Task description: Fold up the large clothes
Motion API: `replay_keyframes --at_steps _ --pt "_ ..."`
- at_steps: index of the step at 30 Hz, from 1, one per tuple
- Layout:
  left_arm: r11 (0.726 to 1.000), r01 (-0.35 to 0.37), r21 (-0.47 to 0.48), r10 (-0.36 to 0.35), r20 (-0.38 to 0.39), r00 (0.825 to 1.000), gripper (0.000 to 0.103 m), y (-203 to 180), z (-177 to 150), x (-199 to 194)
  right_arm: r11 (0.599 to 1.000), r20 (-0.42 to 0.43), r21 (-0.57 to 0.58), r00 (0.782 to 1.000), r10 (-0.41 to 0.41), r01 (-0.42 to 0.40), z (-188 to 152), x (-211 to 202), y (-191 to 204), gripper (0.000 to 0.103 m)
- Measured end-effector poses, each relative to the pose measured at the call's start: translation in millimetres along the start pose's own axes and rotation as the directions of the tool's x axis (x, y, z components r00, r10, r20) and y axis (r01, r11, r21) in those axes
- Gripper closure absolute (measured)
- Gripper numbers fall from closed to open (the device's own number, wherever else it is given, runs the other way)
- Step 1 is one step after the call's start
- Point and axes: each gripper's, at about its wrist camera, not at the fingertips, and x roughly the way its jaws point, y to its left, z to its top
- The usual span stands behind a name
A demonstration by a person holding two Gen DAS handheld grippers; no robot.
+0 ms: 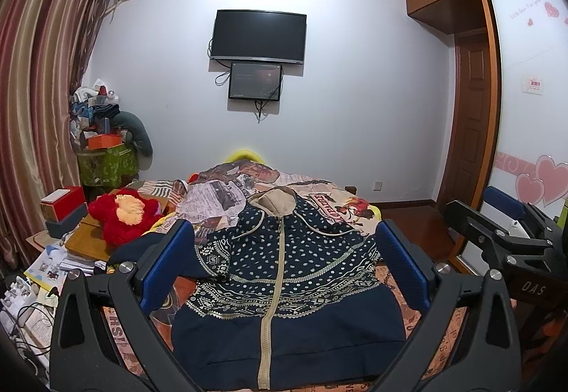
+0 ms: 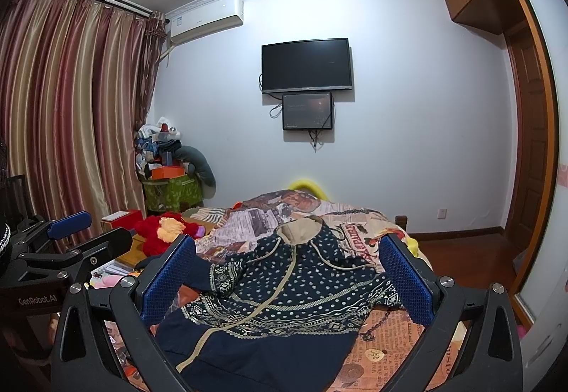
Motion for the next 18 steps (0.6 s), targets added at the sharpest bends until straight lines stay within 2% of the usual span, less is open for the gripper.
replay_keyframes --at_steps 10,18 --pt "1.0 -0.006 -0.002 0.006 -0.006 1.0 0.0 4.2 0.3 2.0 1.0 -0.003 0.001 1.0 -0.001 0.001 -1.2 0.2 -0.1 0.0" --pt "1.0 -0.018 -0.006 0.018 -0.039 0.999 0.0 11.1 -3.1 24.2 1.0 -0.024 0.001 1.0 -0.003 0.003 2.9 14.5 -2.4 0.0"
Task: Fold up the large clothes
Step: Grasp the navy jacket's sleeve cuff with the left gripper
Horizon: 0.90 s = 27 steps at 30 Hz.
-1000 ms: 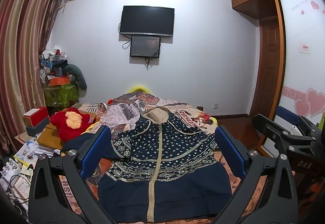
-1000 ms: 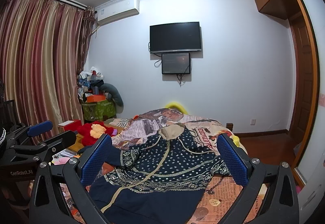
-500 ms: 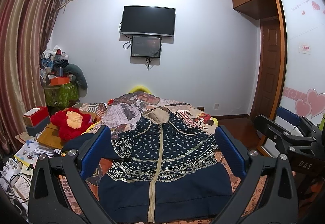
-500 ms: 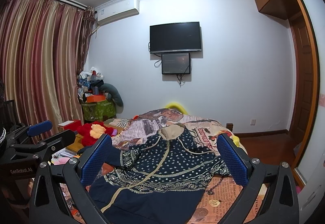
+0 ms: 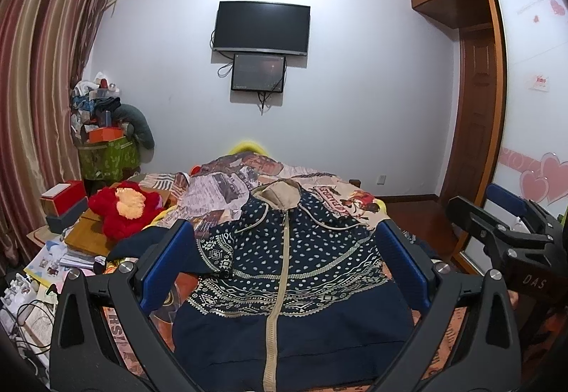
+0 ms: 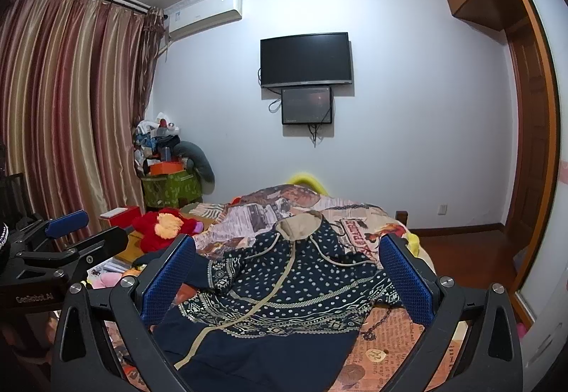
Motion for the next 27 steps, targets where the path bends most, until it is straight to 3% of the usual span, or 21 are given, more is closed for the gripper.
replay_keyframes --at_steps 11,17,22,25,27 --pt "0.992 -0.124 0.005 0.124 -0.054 0.991 0.0 42.3 1.9 76.0 0.999 -0.055 -0.037 0.998 -0.035 0.032 1.7 90.4 -10.2 0.0" --pt "0.985 -0.168 -0.022 0.164 -0.145 0.976 0.0 93.2 2.0 141.4 0.998 -0.123 -0.051 0.992 -0.038 0.032 -0.3 162.8 -20.1 0.0" --pt "0.972 -0.225 -0.074 0.2 -0.254 0.946 0.0 149.8 -12.7 197.5 0.998 -0.195 -0.066 0.98 -0.026 0.013 -9.1 223.1 -28.8 0.0" --pt "0.959 -0.26 -0.113 0.207 -0.344 0.916 0.0 185.9 -27.2 230.2 0.997 -0.243 -0.083 0.97 -0.025 0.005 -16.8 260.8 -33.6 0.0" --pt "0.951 -0.286 -0.121 0.214 -0.413 0.886 0.0 209.0 -38.8 252.6 0.995 -0.279 -0.096 0.96 -0.02 -0.007 -23.3 286.8 -36.4 0.0"
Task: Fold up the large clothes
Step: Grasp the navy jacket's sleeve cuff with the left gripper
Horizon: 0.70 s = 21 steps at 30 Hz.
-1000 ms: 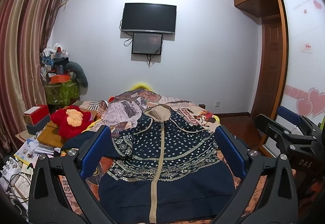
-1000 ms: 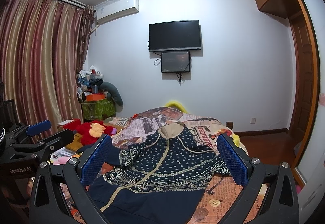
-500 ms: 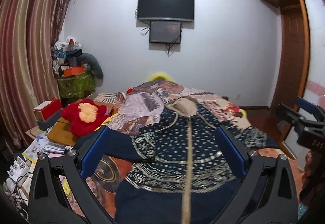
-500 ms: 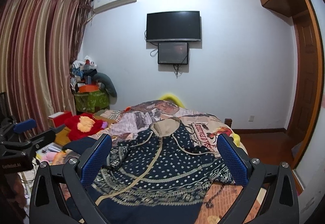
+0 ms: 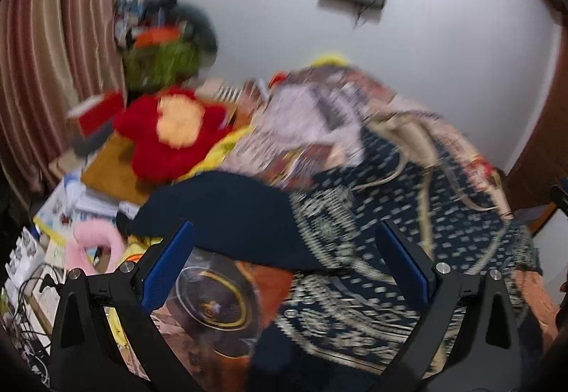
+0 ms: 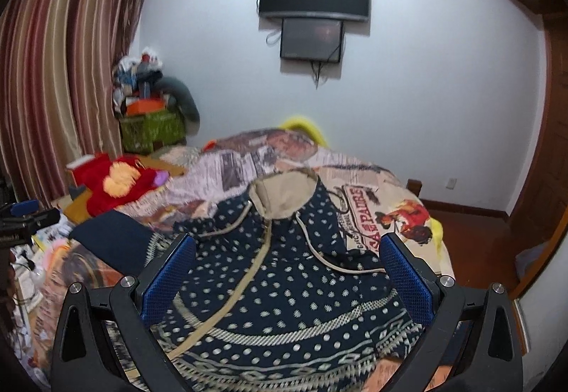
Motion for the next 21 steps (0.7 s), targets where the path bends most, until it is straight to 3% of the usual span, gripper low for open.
replay_keyframes --at_steps 4,10,16,21 --pt "0.994 -0.023 -0.105 0.009 -0.134 0.991 0.0 40.4 -2.5 51.5 1.0 -0.089 -0.005 0.996 0.028 -0.029 -1.3 52.5 -5.9 0.0" --pt "0.966 -0.103 -0.238 0.022 -0.32 0.947 0.01 95.3 -20.9 111.0 0.997 -0.219 0.032 0.972 0.082 -0.077 -13.2 124.9 -13.4 0.0" --pt "0.937 -0.109 -0.331 -0.007 -0.331 0.944 0.013 112.2 -30.1 125.4 0.993 -0.267 0.033 0.956 0.121 -0.117 -27.0 149.1 -10.0 0.0" --pt "0.914 -0.137 -0.383 -0.008 -0.354 0.935 0.028 119.3 -28.4 141.6 0.99 -0.275 0.036 0.951 0.144 -0.139 -34.3 149.8 -11.3 0.0"
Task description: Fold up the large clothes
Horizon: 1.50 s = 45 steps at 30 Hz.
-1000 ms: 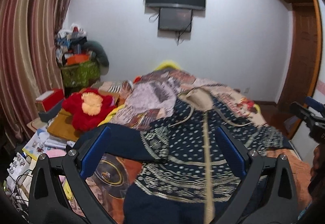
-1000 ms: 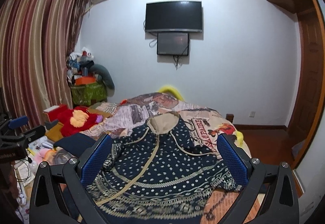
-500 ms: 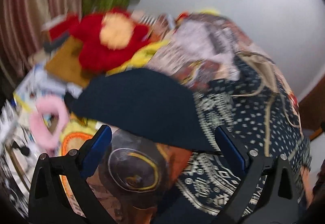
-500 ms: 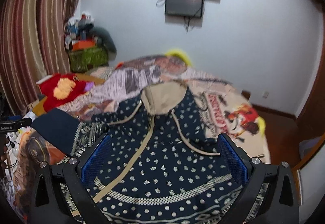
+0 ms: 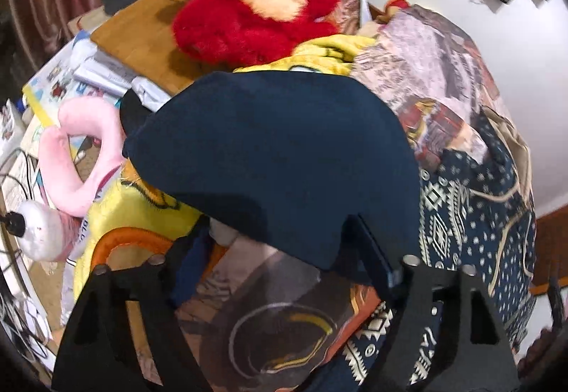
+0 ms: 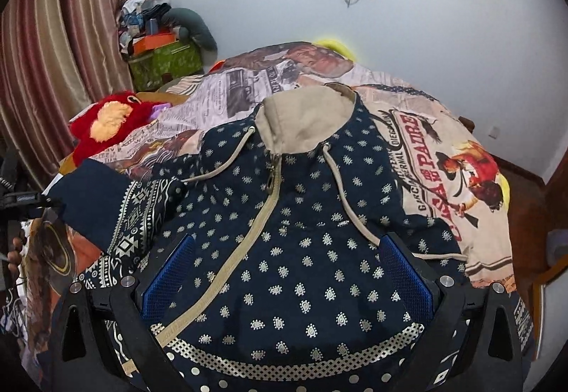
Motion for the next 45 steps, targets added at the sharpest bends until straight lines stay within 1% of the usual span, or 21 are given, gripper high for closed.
replay_keyframes --at_steps 3,5,6,8,9,11,14,15,17,19,22,25,27,30,32,36,37,40,41,43,45 --pt "0.999 0.012 -0.051 -0.012 0.007 1.0 0.038 3.0 6.8 -0.1 1.0 -0.002 0.004 1.0 0.007 -0.007 -2.7 -6.3 -1.9 0.0" --pt "0.998 0.001 -0.065 0.0 0.019 1.0 0.052 3.6 9.5 -3.1 1.0 -0.004 0.004 1.0 0.006 -0.006 -4.2 -10.5 -3.5 0.0" --pt "0.998 -0.009 -0.065 0.01 0.024 1.0 0.056 3.3 10.5 -5.1 1.0 -0.006 0.006 1.0 0.007 -0.007 -4.9 -12.1 -5.1 0.0" --pt "0.998 -0.027 -0.055 0.029 0.033 0.999 0.069 2.2 11.4 -9.6 1.0 -0.019 0.02 1.0 0.013 -0.012 -6.7 -15.9 -8.2 0.0" --pt "0.998 -0.037 -0.046 0.039 0.04 0.998 0.071 1.3 11.6 -12.9 1.0 -0.023 0.027 1.0 0.016 -0.015 -7.4 -17.5 -10.0 0.0" --pt "0.998 -0.063 -0.021 0.064 0.056 0.996 0.081 -2.7 10.8 -20.1 0.999 -0.022 0.045 1.0 0.022 -0.022 -9.0 -24.5 -13.5 0.0" --pt "0.994 -0.109 0.027 0.107 0.086 0.991 0.089 -12.1 9.2 -31.9 0.999 -0.011 0.047 1.0 0.015 -0.015 -10.8 -33.2 -15.6 0.0" --pt "0.991 -0.122 0.045 0.117 0.1 0.988 0.091 -15.9 8.9 -36.6 0.999 -0.009 0.045 1.0 0.013 -0.012 -11.1 -35.7 -16.5 0.0" --pt "0.985 -0.146 0.092 0.131 0.146 0.98 0.098 -24.2 9.0 -48.5 0.999 -0.004 0.04 1.0 0.008 -0.008 -11.2 -41.0 -17.5 0.0" --pt "0.977 -0.164 0.138 0.136 0.194 0.972 0.1 -32.7 8.9 -61.3 1.0 0.006 0.031 1.0 0.001 -0.001 -10.7 -45.7 -17.8 0.0" --pt "0.971 -0.137 0.195 0.092 0.223 0.97 0.101 -46.7 8.4 -77.9 1.0 0.014 0.011 1.0 -0.011 0.011 -9.9 -48.3 -15.8 0.0" --pt "0.955 -0.122 0.271 0.051 0.255 0.966 0.101 -71.4 3.8 -94.9 1.0 0.017 -0.007 1.0 -0.017 0.017 -9.7 -47.9 -12.3 0.0" --pt "0.938 -0.095 0.334 0.003 0.269 0.963 0.101 -93.9 -2.6 -107.2 1.0 0.016 -0.009 1.0 -0.012 0.013 -9.5 -46.9 -10.1 0.0" --pt "0.902 -0.051 0.428 -0.076 0.273 0.959 0.101 -134.3 -13.4 -120.6 1.0 0.015 -0.016 1.0 -0.004 0.005 -10.1 -46.8 -5.0 0.0" --pt "0.878 -0.015 0.478 -0.124 0.258 0.958 0.101 -161.5 -21.8 -124.3 1.0 0.02 -0.022 1.0 -0.005 0.005 -10.5 -48.1 -3.2 0.0" --pt "0.829 0.071 0.555 -0.21 0.192 0.959 0.101 -219.8 -39.0 -117.4 0.999 0.031 -0.034 0.999 -0.013 0.014 -11.5 -54.4 -0.7 0.0" --pt "0.82 0.079 0.567 -0.218 0.182 0.959 0.101 -229.4 -42.4 -115.2 0.999 0.034 -0.037 0.999 -0.017 0.018 -11.7 -56.7 -0.5 0.0" --pt "0.772 0.082 0.631 -0.231 0.159 0.96 0.101 -270.1 -61.9 -103.2 0.999 0.044 -0.041 0.999 -0.02 0.022 -12.9 -66.0 -1.5 0.0" --pt "0.763 0.088 0.641 -0.235 0.149 0.961 0.101 -277.2 -67.5 -100.4 0.999 0.05 -0.044 0.998 -0.023 0.025 -13.6 -70.8 -2.0 0.0" --pt "0.742 0.117 0.66 -0.24 0.099 0.966 0.101 -295.4 -78.7 -88.9 0.998 0.061 -0.05 0.998 -0.033 0.036 -14.9 -77.7 -4.2 0.0" --pt "0.73 0.131 0.671 -0.237 0.067 0.969 0.101 -307.9 -89.7 -78.1 0.998 0.07 -0.054 0.997 -0.04 0.044 -16.2 -83.6 -6.3 0.0"
